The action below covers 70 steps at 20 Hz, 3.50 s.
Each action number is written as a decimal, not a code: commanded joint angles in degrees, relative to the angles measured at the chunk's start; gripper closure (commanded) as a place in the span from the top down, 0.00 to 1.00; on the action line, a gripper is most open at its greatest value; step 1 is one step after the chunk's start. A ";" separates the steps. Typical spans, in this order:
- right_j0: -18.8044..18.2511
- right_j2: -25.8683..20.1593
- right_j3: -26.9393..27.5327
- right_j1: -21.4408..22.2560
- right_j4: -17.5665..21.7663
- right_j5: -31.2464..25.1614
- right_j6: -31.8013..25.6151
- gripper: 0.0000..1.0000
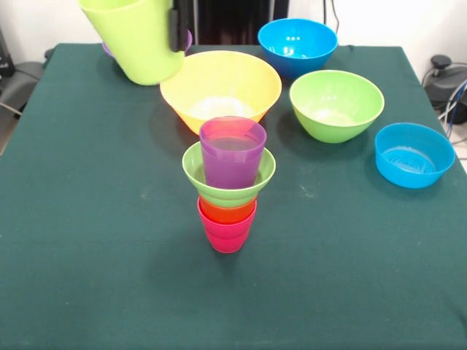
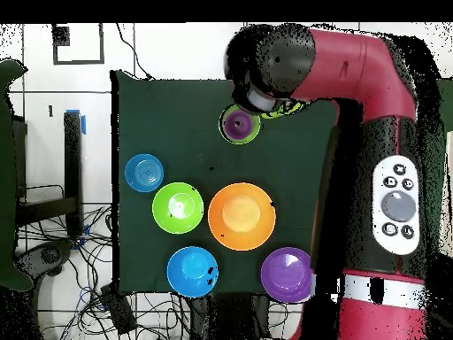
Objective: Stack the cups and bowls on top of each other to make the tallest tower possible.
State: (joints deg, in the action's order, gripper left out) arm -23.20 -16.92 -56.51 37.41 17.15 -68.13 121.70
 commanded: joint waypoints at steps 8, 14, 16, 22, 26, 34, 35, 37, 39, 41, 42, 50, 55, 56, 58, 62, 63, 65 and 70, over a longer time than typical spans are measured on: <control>4.66 -0.83 7.63 -7.79 3.73 -7.12 -4.97 0.00; 6.59 0.96 8.14 -8.34 3.76 -6.86 -2.92 0.00; 7.22 1.50 8.56 -8.62 3.75 -6.88 -2.31 0.00; 8.62 3.01 9.93 -9.35 3.40 -7.58 -1.80 0.00; 8.97 4.09 8.66 -8.52 2.80 -7.21 -2.07 0.00; 9.74 5.58 9.80 -7.83 2.55 -9.79 -2.62 0.00; 9.89 5.81 9.77 -7.64 2.50 -9.99 -2.59 0.00; 10.12 6.26 9.14 -7.33 2.26 -9.87 -2.43 0.00; 10.26 6.51 9.09 -7.58 2.04 -9.62 -2.17 0.00; 10.40 6.82 8.42 -7.57 1.68 -8.86 -1.51 0.00; 10.49 6.97 8.27 -7.58 1.51 -8.77 -1.30 0.00; 11.83 8.19 7.03 -7.66 0.43 -7.64 1.57 0.00; 12.61 9.19 7.21 -8.29 -0.08 -6.74 2.40 0.00; 12.75 9.42 7.10 -8.27 -0.19 -6.67 2.62 0.00; 12.95 9.75 6.55 -8.15 -0.41 -6.21 2.80 0.00; 13.45 10.42 6.32 -8.33 -0.69 -5.38 3.57 0.00; 13.51 10.47 6.64 -8.62 -0.67 -5.14 3.57 0.00; 13.52 10.61 6.60 -9.03 -0.67 -4.06 3.59 0.00; 13.75 11.18 5.96 -9.56 -1.21 -1.94 4.54 0.00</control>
State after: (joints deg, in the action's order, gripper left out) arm -10.27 -4.09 -47.05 28.93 16.00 -72.21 121.70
